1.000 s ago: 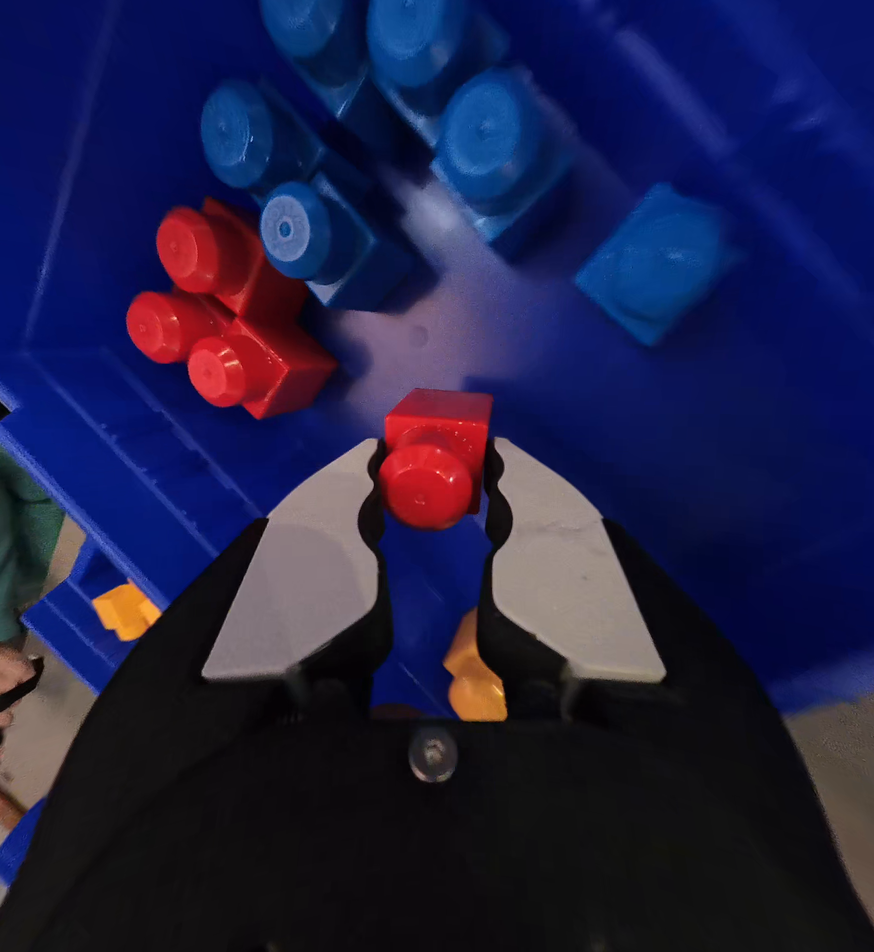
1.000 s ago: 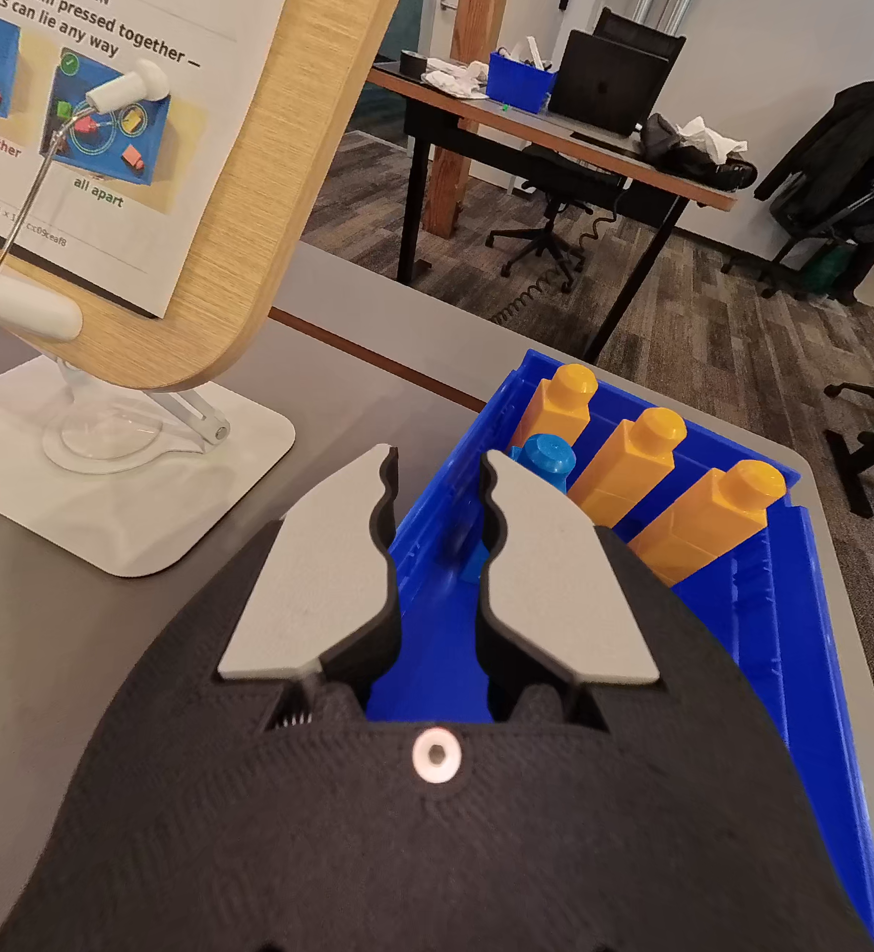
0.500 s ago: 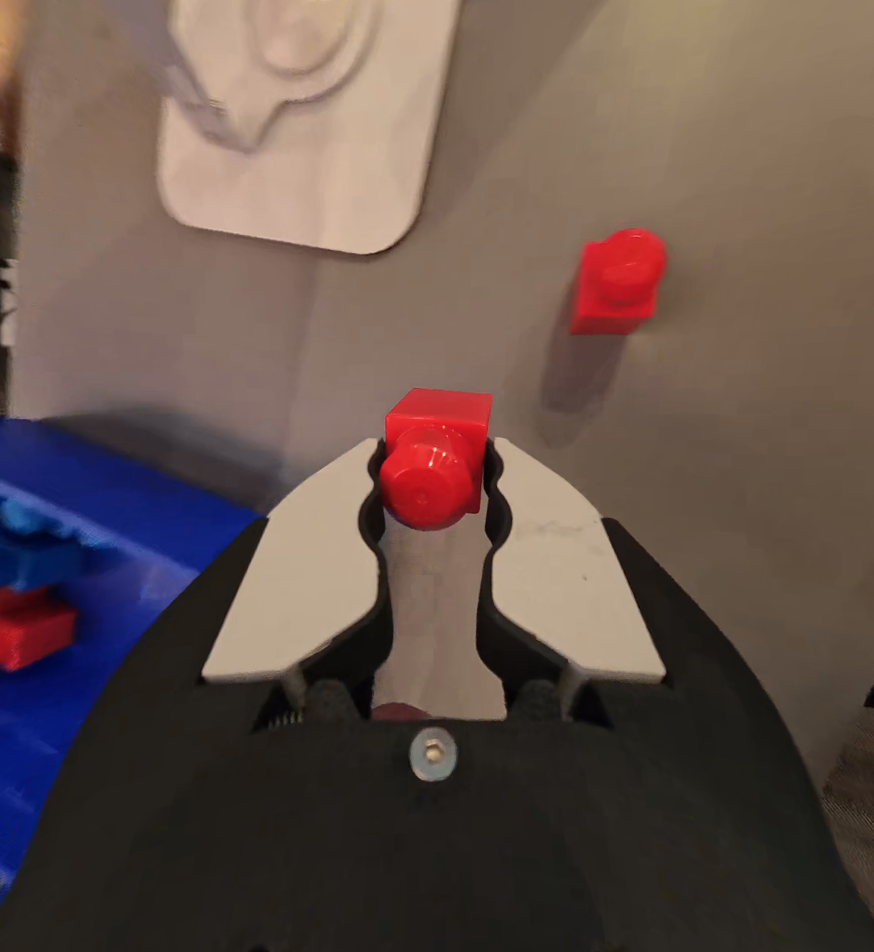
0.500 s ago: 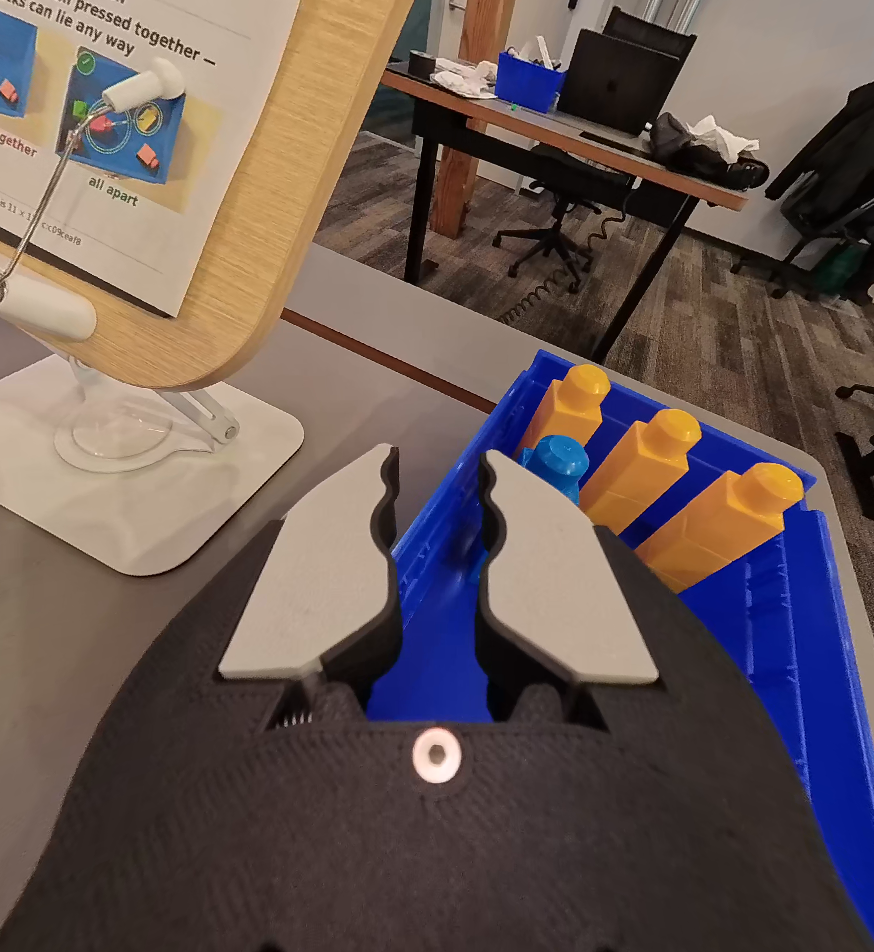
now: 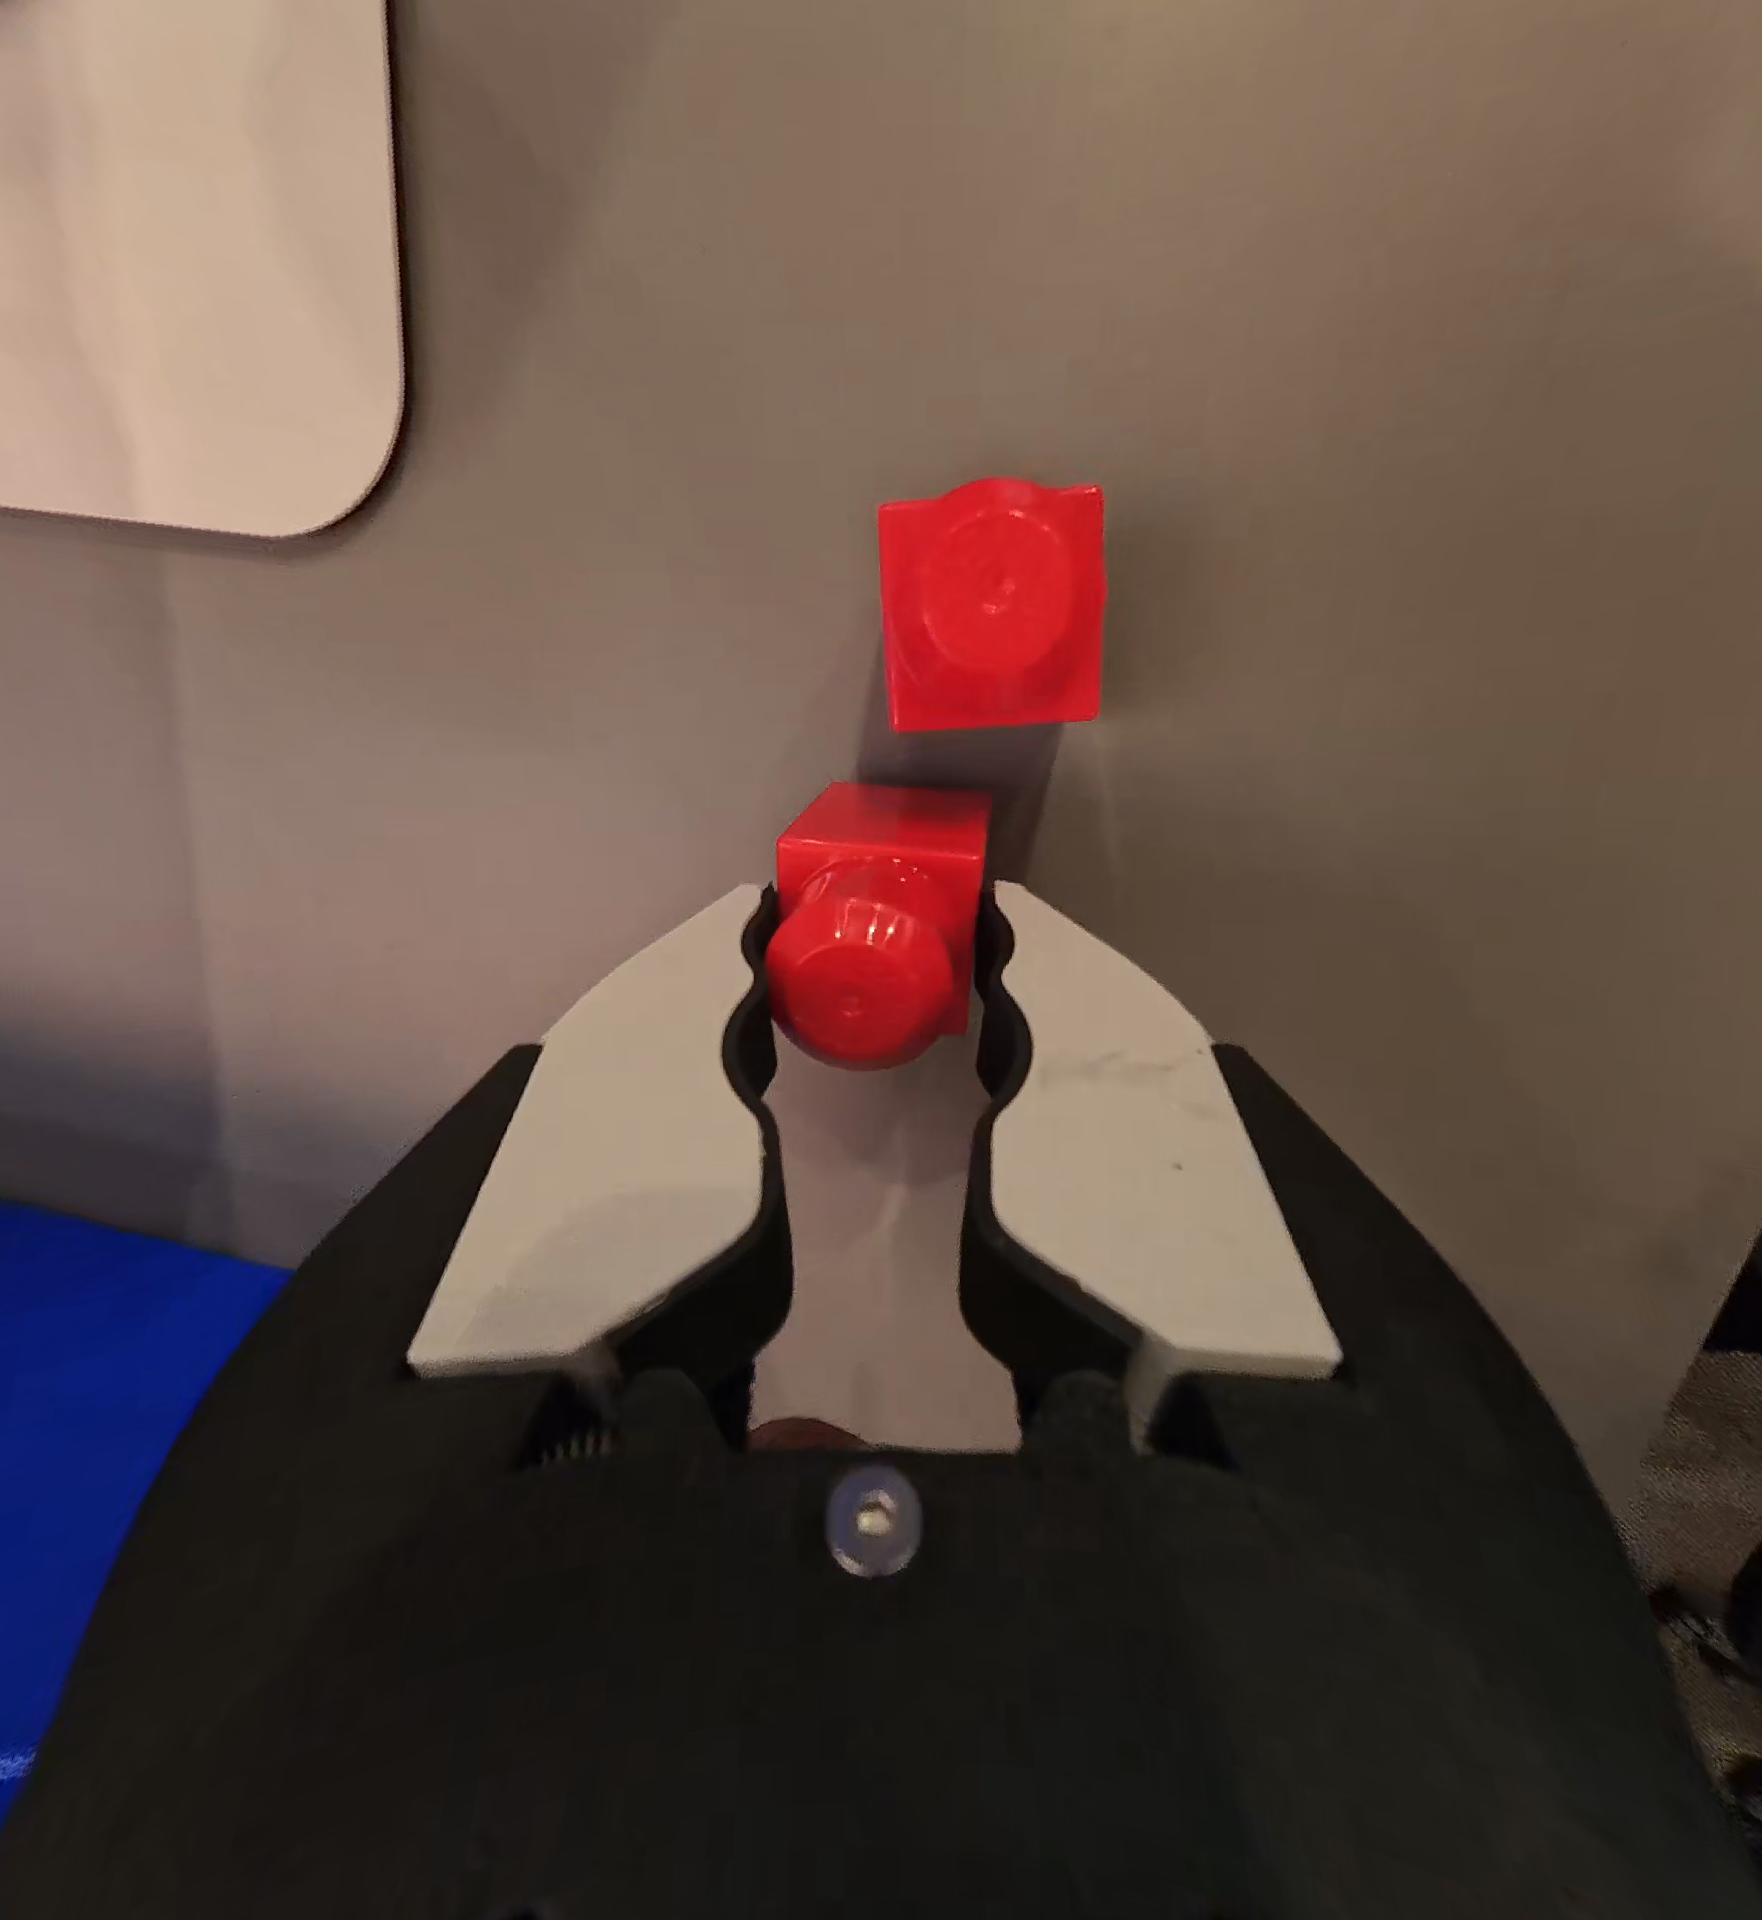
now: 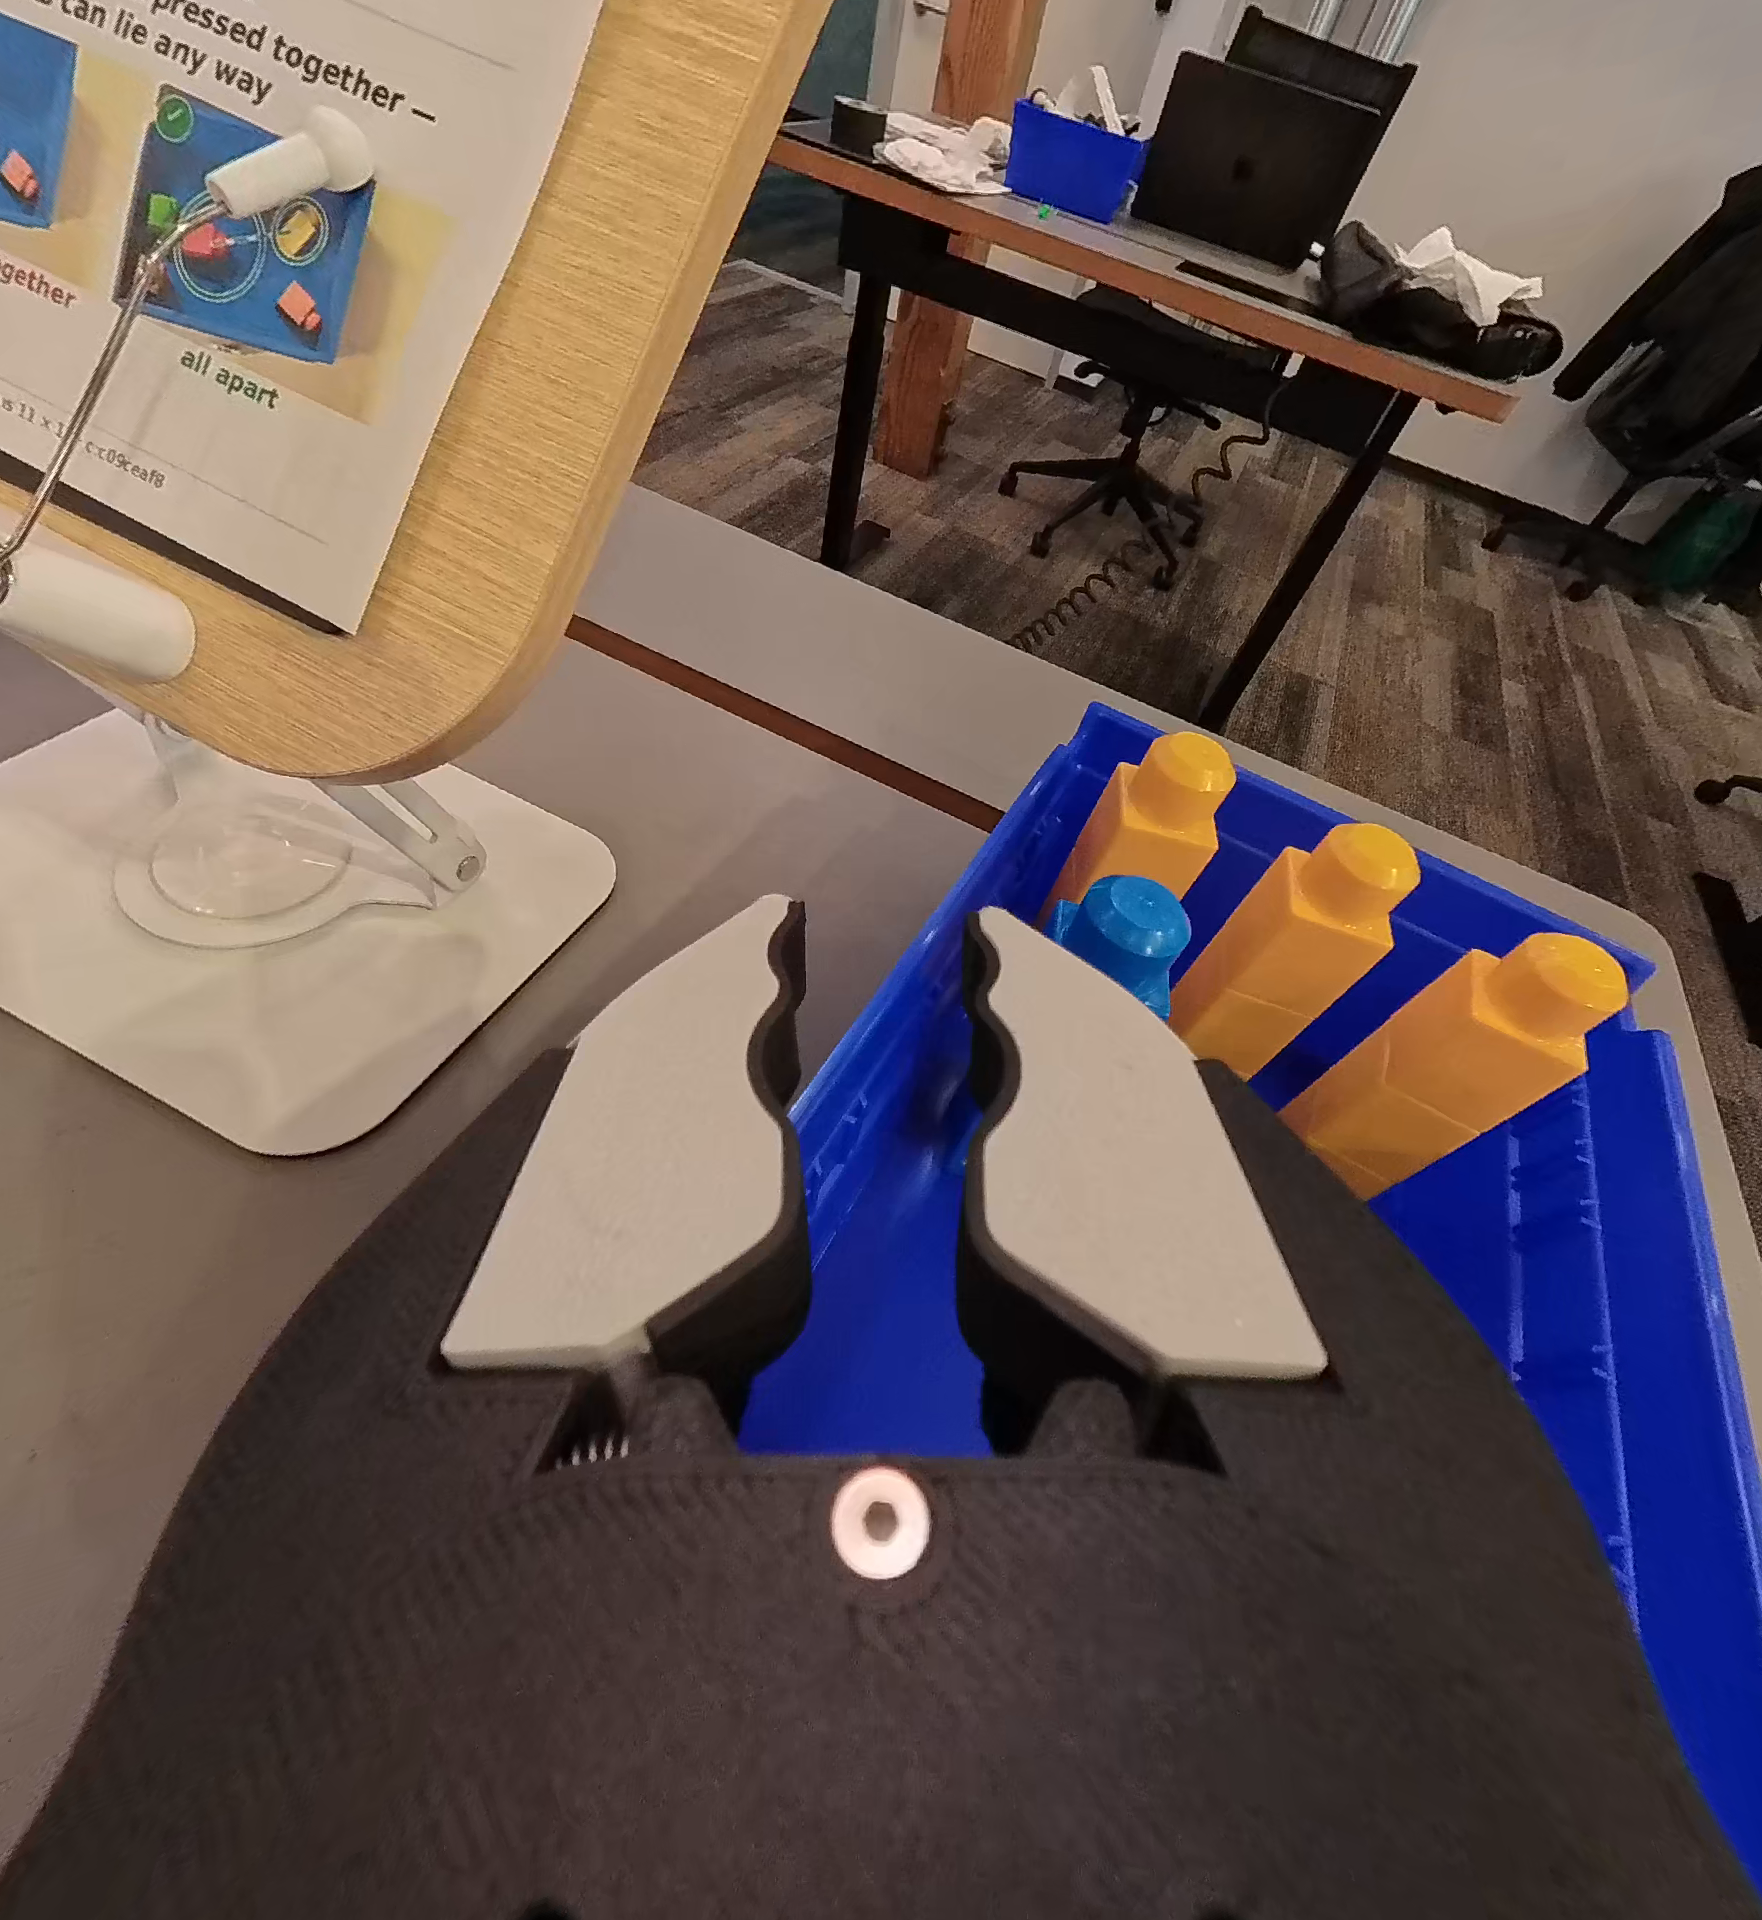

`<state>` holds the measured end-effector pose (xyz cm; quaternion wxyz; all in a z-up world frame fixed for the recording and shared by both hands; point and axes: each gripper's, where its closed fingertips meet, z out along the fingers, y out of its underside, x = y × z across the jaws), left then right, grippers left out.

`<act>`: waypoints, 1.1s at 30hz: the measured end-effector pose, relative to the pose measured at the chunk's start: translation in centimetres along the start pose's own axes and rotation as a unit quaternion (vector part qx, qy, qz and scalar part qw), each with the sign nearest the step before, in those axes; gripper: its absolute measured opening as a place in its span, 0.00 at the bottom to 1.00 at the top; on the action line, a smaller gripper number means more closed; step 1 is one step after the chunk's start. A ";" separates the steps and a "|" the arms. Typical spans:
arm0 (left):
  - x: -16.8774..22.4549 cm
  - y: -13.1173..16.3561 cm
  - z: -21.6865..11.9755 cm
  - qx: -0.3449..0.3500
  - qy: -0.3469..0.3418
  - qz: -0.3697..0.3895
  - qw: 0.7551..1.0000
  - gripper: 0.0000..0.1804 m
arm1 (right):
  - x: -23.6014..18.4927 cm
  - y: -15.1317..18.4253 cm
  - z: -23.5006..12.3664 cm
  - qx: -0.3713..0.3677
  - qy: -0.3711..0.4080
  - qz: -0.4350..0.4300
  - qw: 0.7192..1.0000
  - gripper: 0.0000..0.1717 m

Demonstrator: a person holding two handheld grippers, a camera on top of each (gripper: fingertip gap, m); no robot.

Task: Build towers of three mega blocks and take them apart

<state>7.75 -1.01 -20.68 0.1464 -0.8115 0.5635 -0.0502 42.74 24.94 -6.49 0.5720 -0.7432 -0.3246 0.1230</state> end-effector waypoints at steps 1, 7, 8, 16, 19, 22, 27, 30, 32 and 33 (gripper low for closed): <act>0.2 -0.1 0.0 0.003 0.004 -0.002 1.000 0.19 | 0.0 0.0 0.0 0.000 0.000 0.000 1.000 0.17; 0.9 -0.4 0.3 0.002 0.033 -0.025 0.999 0.20 | -0.2 0.1 0.1 -0.003 -0.002 -0.001 1.000 0.16; 1.0 -0.3 0.3 0.001 0.036 -0.025 0.999 0.20 | -0.2 0.1 0.1 -0.003 -0.003 -0.001 1.000 0.16; -3.9 2.3 -6.2 0.039 -0.052 -0.072 0.995 0.31 | 0.1 0.1 0.0 -0.001 -0.001 0.002 1.000 0.16; -9.8 4.8 -11.6 0.083 -0.136 -0.131 0.979 0.26 | 0.0 0.1 0.0 -0.001 -0.002 0.001 1.000 0.16; -17.4 9.4 -14.8 0.079 -0.222 -0.211 0.949 0.26 | -0.1 0.1 0.1 -0.003 -0.002 -0.001 1.000 0.16; -26.2 14.7 -11.9 0.043 -0.230 -0.306 0.923 0.31 | 0.0 0.4 0.3 -0.008 -0.001 -0.001 1.000 0.16; -29.5 16.7 -9.0 0.020 -0.231 -0.355 0.906 0.28 | 0.1 0.6 0.4 -0.011 0.000 -0.001 1.000 0.16; -30.9 17.8 -7.5 -0.005 -0.235 -0.380 0.895 0.27 | 0.2 0.7 0.4 -0.013 0.001 -0.002 1.000 0.16; -31.6 18.3 -7.0 -0.023 -0.247 -0.384 0.889 0.27 | 0.2 0.7 0.4 -0.014 0.002 -0.003 1.000 0.16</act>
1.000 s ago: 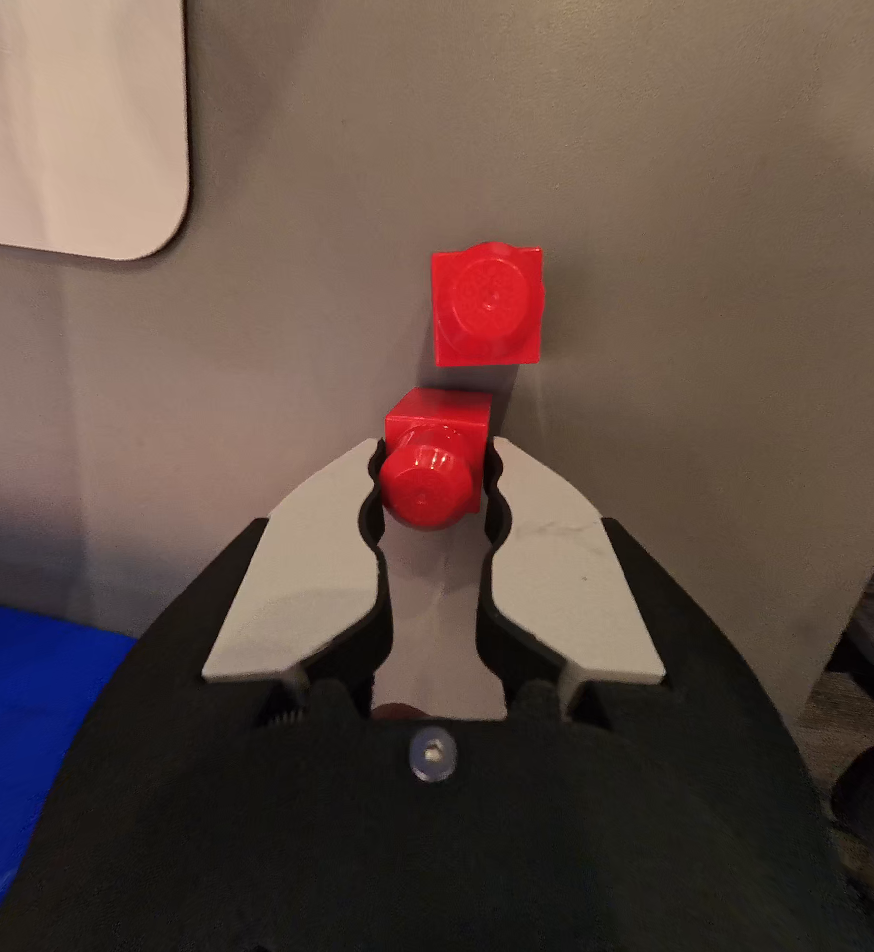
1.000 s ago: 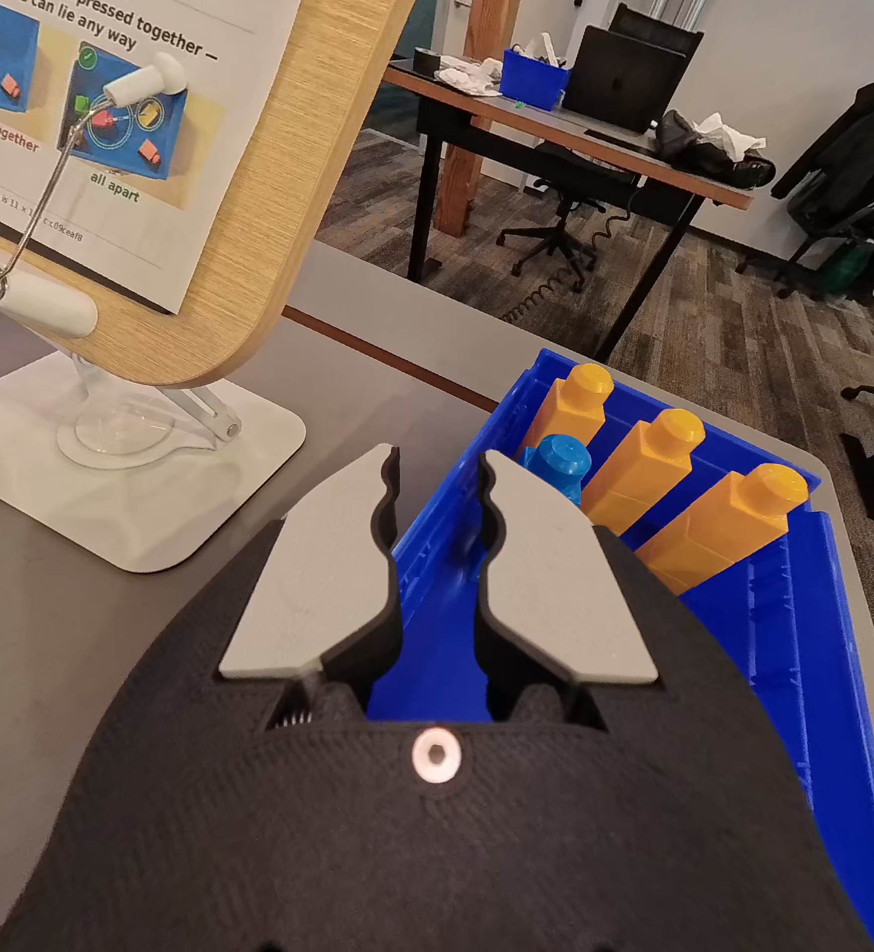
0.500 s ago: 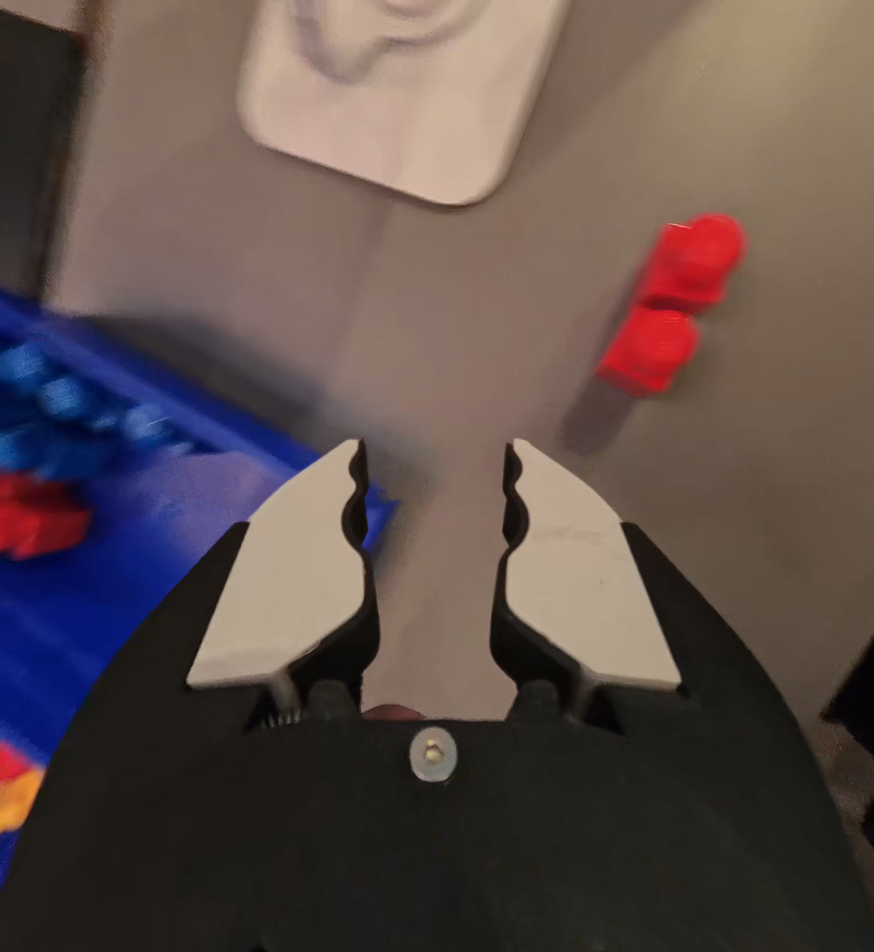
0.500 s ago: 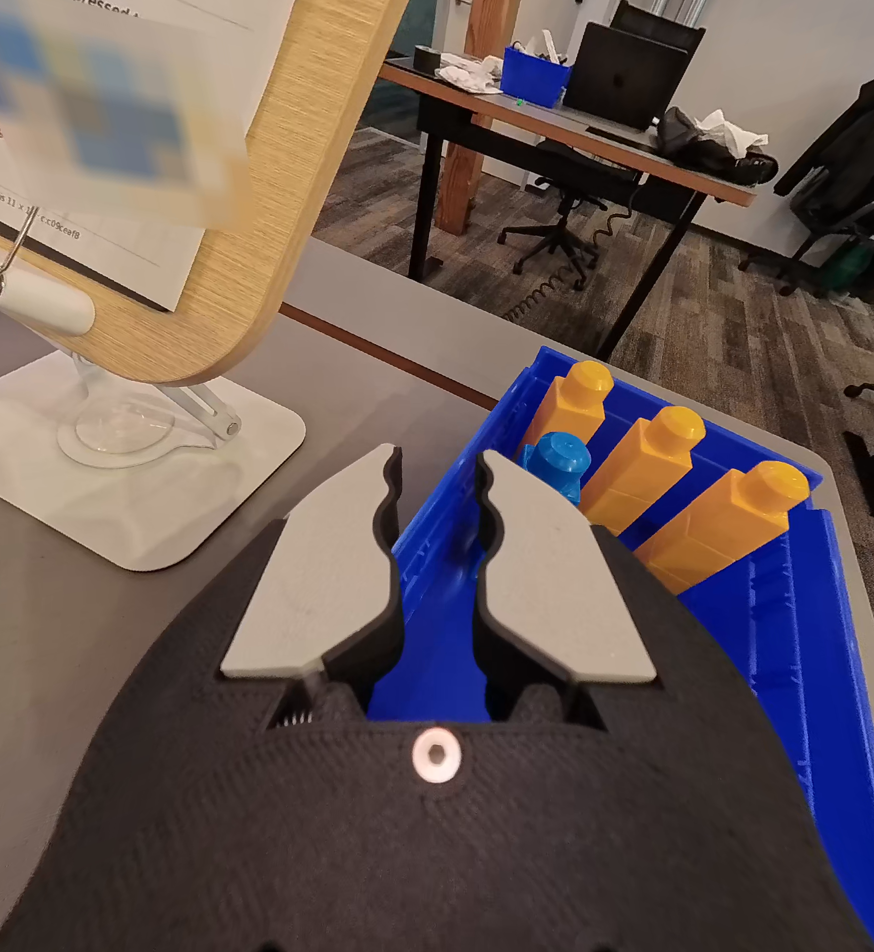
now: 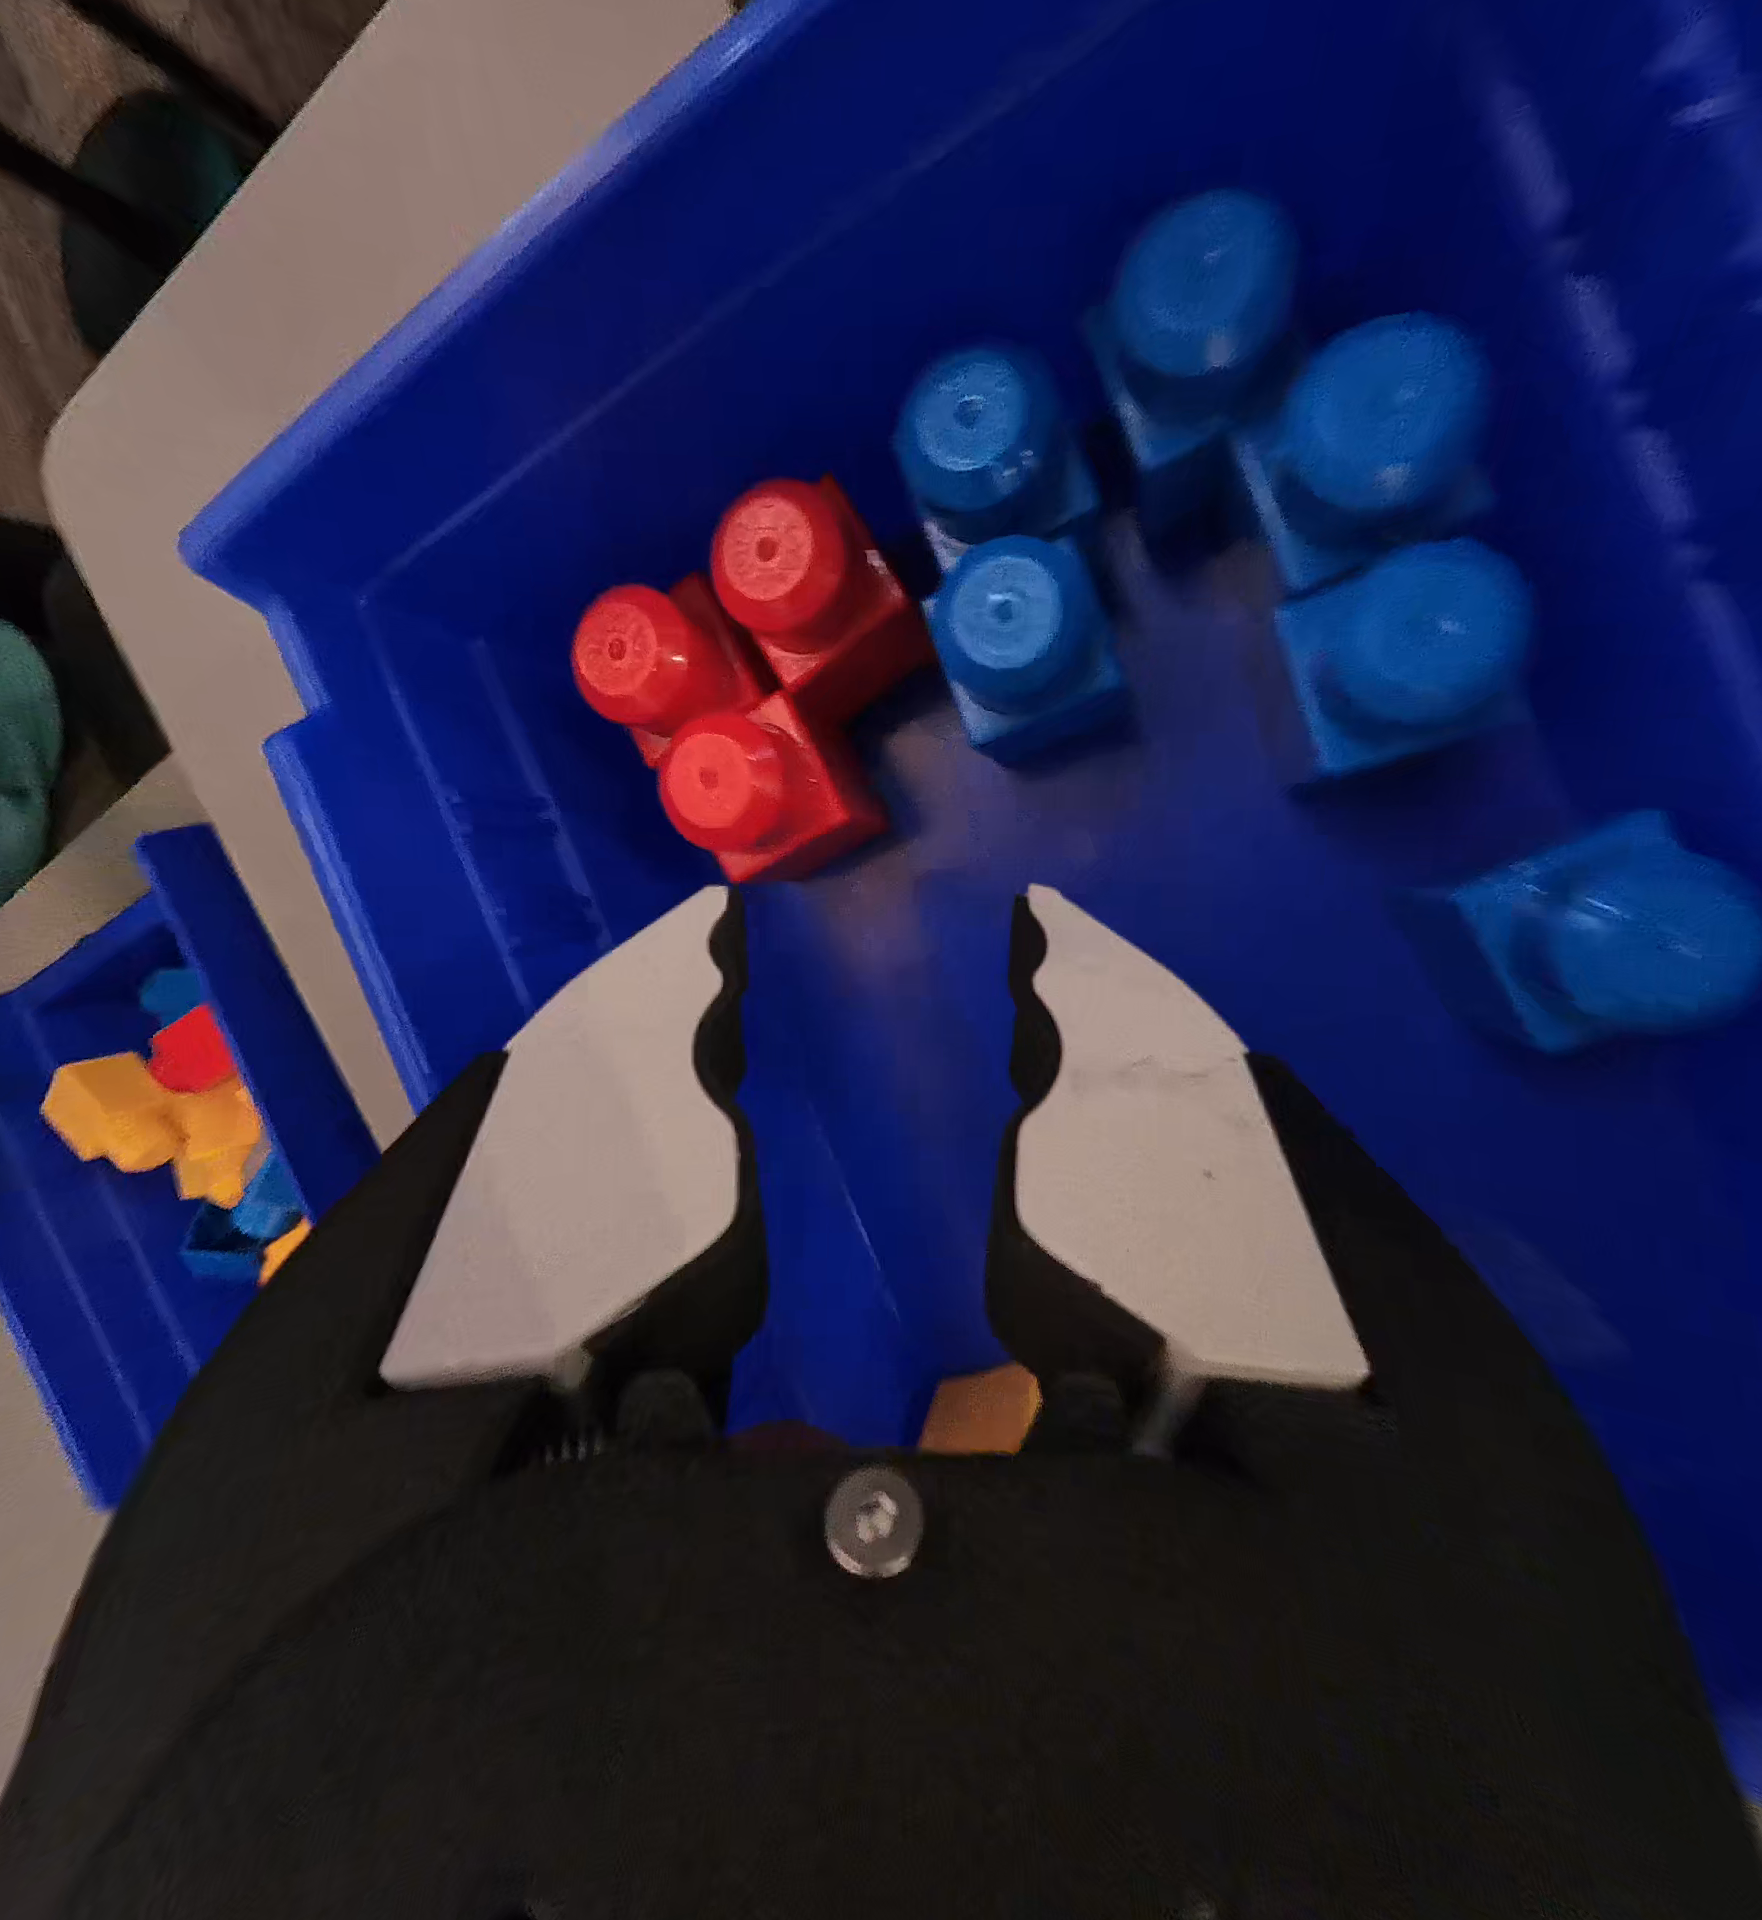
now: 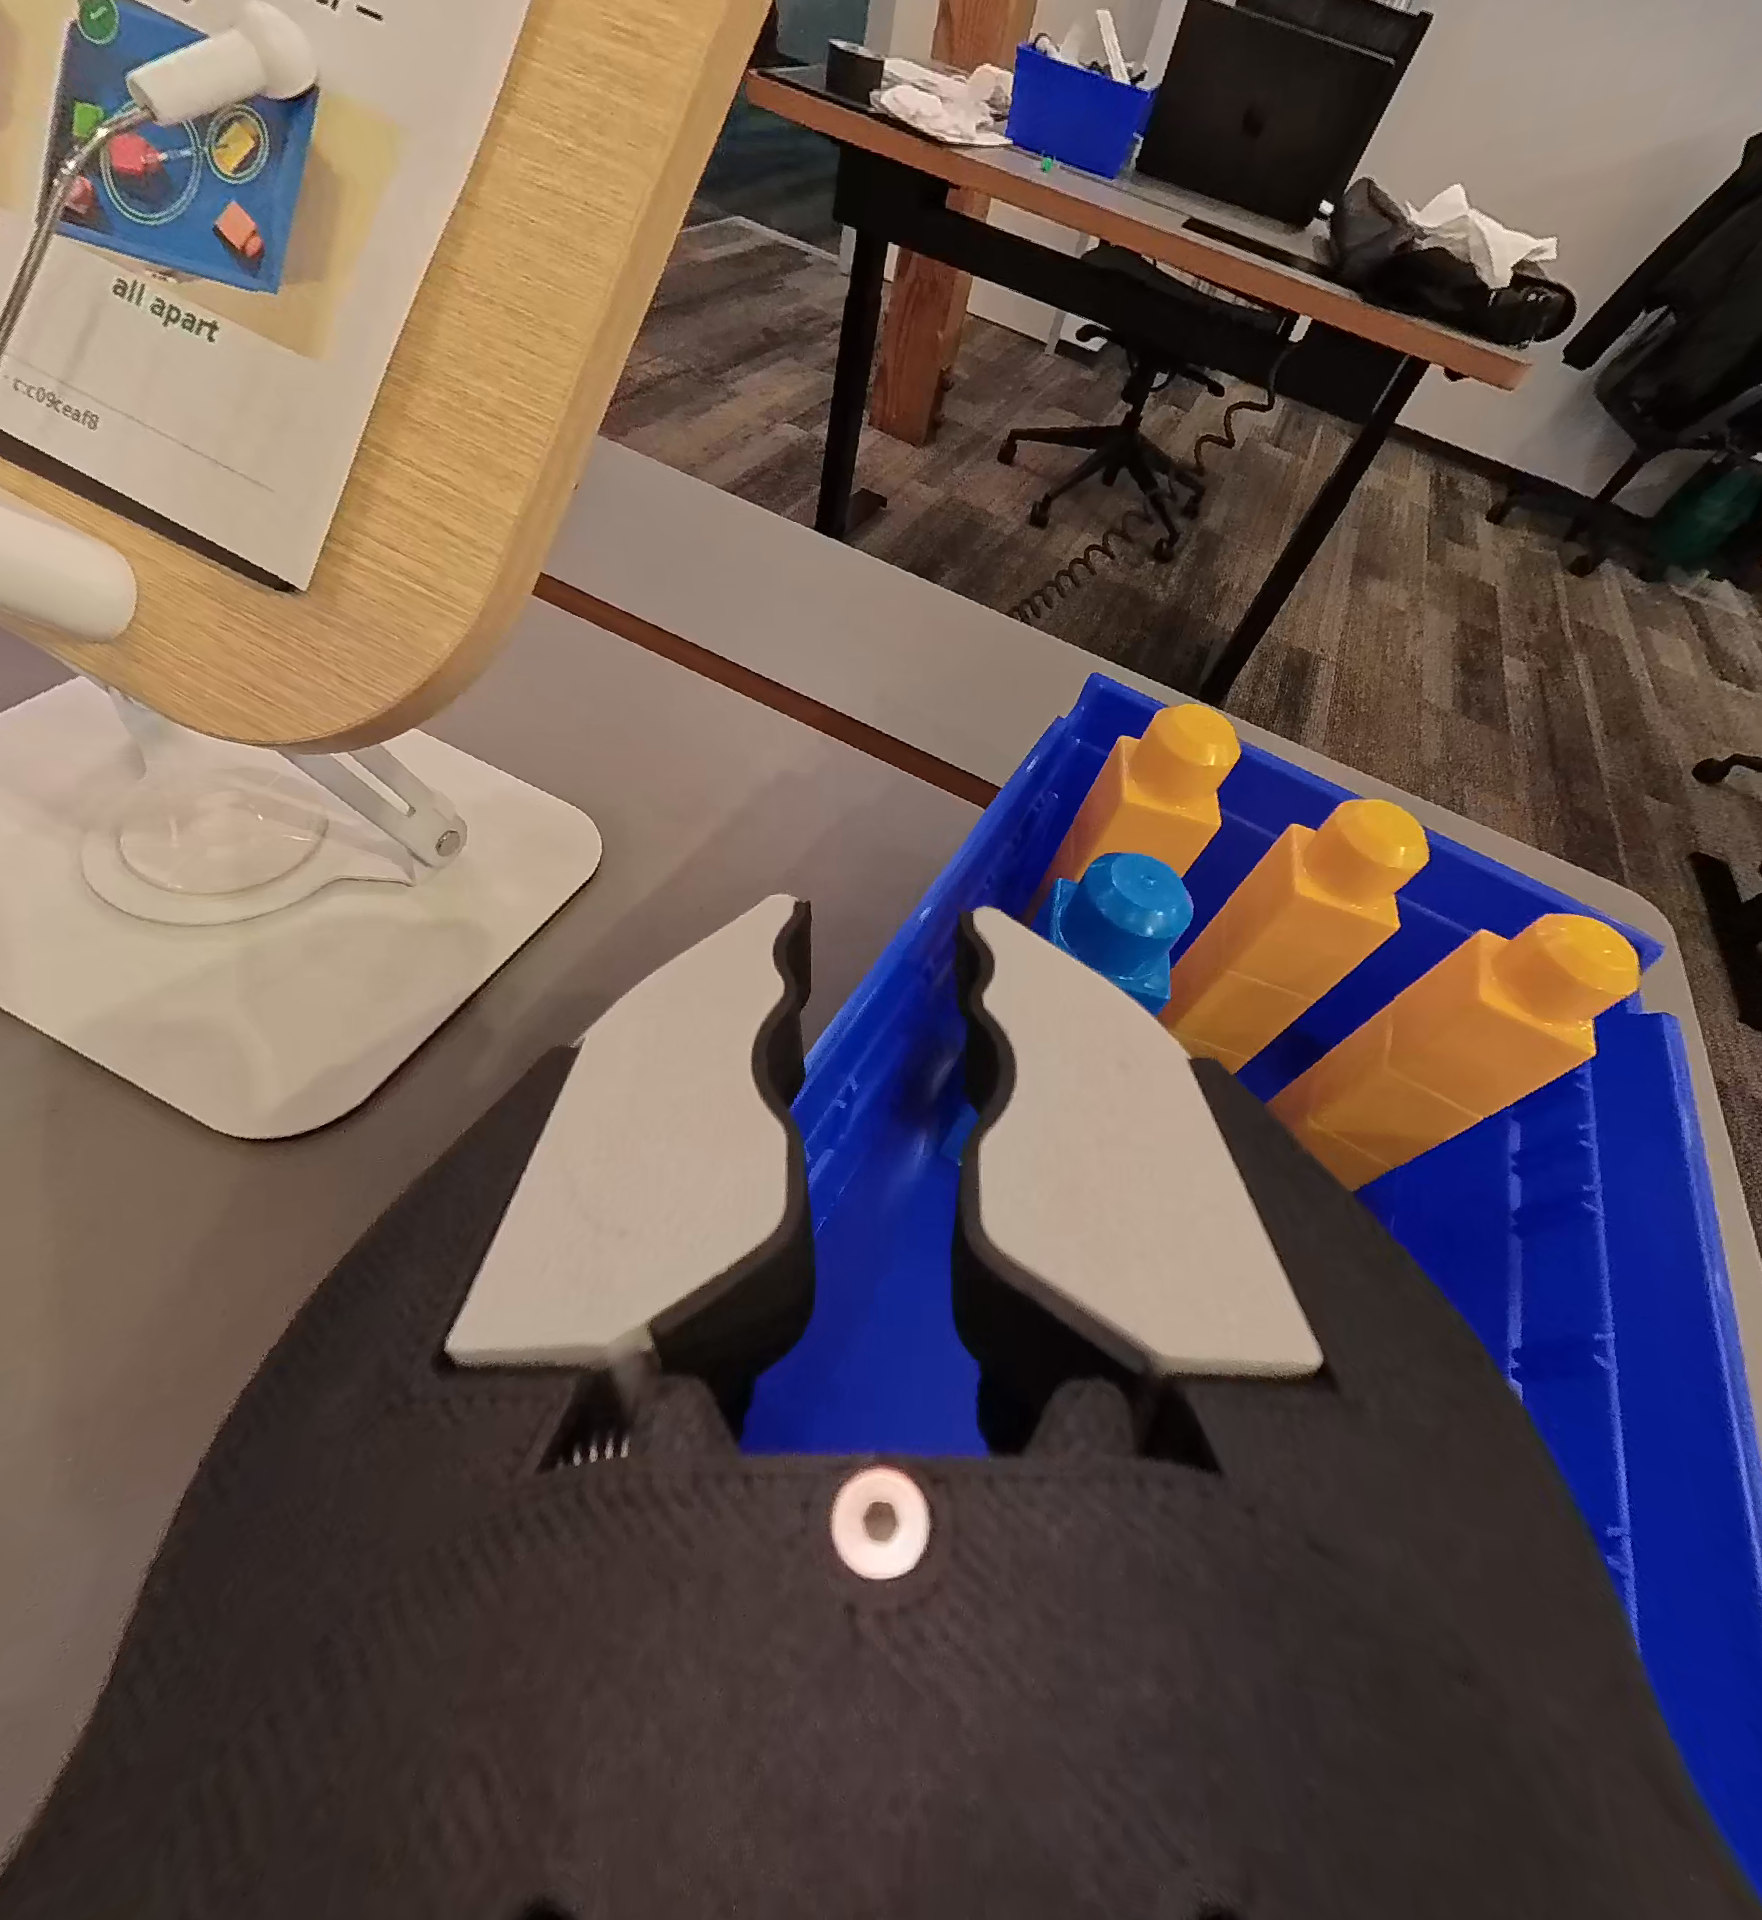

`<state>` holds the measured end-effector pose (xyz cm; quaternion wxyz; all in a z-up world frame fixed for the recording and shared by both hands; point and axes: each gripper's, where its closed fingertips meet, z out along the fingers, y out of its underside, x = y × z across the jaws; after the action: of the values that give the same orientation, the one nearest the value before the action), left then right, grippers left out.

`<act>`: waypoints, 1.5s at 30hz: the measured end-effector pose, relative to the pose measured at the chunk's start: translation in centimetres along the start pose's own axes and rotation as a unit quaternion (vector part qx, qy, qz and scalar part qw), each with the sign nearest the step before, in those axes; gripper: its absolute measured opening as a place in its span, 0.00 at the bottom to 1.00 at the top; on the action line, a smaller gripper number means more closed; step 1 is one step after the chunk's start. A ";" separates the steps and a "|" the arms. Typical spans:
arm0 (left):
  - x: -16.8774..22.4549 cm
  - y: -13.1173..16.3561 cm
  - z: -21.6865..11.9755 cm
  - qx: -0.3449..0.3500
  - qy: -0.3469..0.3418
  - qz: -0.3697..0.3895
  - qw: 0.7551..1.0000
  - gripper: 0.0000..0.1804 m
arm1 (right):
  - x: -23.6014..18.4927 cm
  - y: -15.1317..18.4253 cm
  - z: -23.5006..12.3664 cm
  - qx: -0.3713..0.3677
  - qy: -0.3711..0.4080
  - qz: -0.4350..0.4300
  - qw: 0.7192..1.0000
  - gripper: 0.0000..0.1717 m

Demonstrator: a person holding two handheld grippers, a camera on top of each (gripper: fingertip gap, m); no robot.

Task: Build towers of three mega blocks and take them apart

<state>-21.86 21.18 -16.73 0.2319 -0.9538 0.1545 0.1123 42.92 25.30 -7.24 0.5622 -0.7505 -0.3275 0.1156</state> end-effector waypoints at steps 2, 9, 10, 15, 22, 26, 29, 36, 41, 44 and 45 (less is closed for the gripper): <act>-0.5 -0.2 1.1 -0.018 -0.025 0.001 1.000 0.27 | 0.0 0.0 0.0 0.000 -0.001 -0.001 1.000 0.16; -2.5 -0.8 2.5 -0.042 -0.095 -0.012 0.995 0.26 | 0.0 0.0 0.1 -0.002 -0.001 -0.004 1.000 0.16; -2.5 -0.8 2.5 -0.043 -0.094 -0.012 0.995 0.26 | 0.1 0.0 0.0 -0.002 -0.001 -0.004 1.000 0.16; -2.5 -0.8 3.0 -0.033 -0.106 0.021 0.994 0.25 | 0.1 -0.1 -0.1 0.001 0.000 -0.004 1.000 0.16; -2.6 -0.4 4.2 -0.041 -0.091 -0.015 0.995 0.27 | 0.0 -0.1 0.0 -0.001 -0.002 -0.006 1.000 0.15; -2.0 -0.4 5.5 -0.037 -0.041 -0.062 0.997 0.23 | 0.0 -0.1 0.0 0.000 -0.002 -0.006 1.000 0.15; -1.9 -0.4 6.2 -0.029 -0.015 -0.092 0.995 0.22 | 0.1 -0.1 -0.1 0.000 -0.001 -0.006 1.000 0.15; -1.0 -0.3 4.4 -0.011 0.003 -0.069 0.998 0.21 | 0.0 -0.1 0.0 -0.001 -0.003 -0.006 1.000 0.15; 1.2 -0.9 -1.0 0.063 0.041 -0.038 0.996 0.21 | -0.2 -0.2 0.0 0.001 -0.005 -0.007 1.000 0.15; 3.4 -0.7 -5.7 0.106 0.060 -0.005 0.992 0.21 | -0.3 -0.2 0.0 0.001 -0.006 -0.008 1.000 0.15; 4.4 -0.5 -7.4 0.121 0.068 0.013 0.990 0.21 | -0.4 -0.3 0.0 0.002 -0.006 -0.008 1.000 0.15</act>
<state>-16.52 16.98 -11.37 0.3330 -0.9222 0.1943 0.0306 42.55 25.07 -7.06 0.5628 -0.7459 -0.3366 0.1168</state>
